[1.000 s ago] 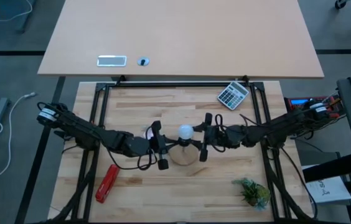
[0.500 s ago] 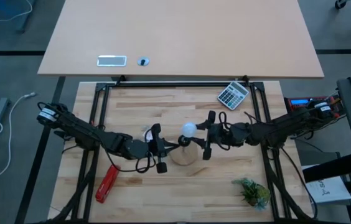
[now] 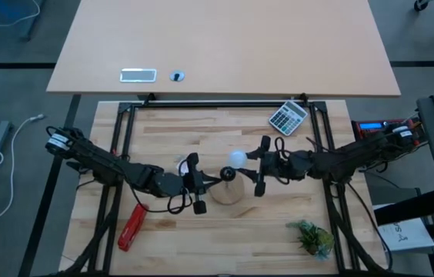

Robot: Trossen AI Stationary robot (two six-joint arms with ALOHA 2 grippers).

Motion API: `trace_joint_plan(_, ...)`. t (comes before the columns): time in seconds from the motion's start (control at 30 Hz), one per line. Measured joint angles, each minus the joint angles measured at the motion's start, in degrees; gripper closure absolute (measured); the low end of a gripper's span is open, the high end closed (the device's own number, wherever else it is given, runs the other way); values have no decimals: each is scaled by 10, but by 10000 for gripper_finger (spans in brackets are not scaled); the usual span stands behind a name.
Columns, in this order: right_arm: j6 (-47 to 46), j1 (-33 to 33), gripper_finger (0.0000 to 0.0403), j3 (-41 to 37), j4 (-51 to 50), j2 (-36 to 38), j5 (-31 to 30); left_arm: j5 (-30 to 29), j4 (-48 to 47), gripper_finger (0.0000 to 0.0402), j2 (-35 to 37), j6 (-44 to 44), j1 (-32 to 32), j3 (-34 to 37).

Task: Screw lightbulb
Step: Remove the lightbulb from the brown lamp

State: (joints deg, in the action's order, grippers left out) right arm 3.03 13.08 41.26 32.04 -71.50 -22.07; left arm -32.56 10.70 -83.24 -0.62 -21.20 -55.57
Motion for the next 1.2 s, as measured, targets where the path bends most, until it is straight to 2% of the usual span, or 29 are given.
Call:
trace_joint_plan(0.2,-8,0,223,-40,5,40,-5,0,0,402,0,0,0,0)
trace_joint_plan(0.4,-16,0,217,-101,86,60,-10,0,3,401,0,0,0,0)
trace_joint_plan(0.6,-20,-6,222,-154,138,58,-42,0,4,402,0,1,0,0)
trace_joint_plan(0.97,-68,-34,222,-210,142,48,-81,0,4,402,0,1,0,0)
trace_joint_plan(1.2,-119,-59,221,-232,151,8,-96,0,4,401,0,1,0,0)
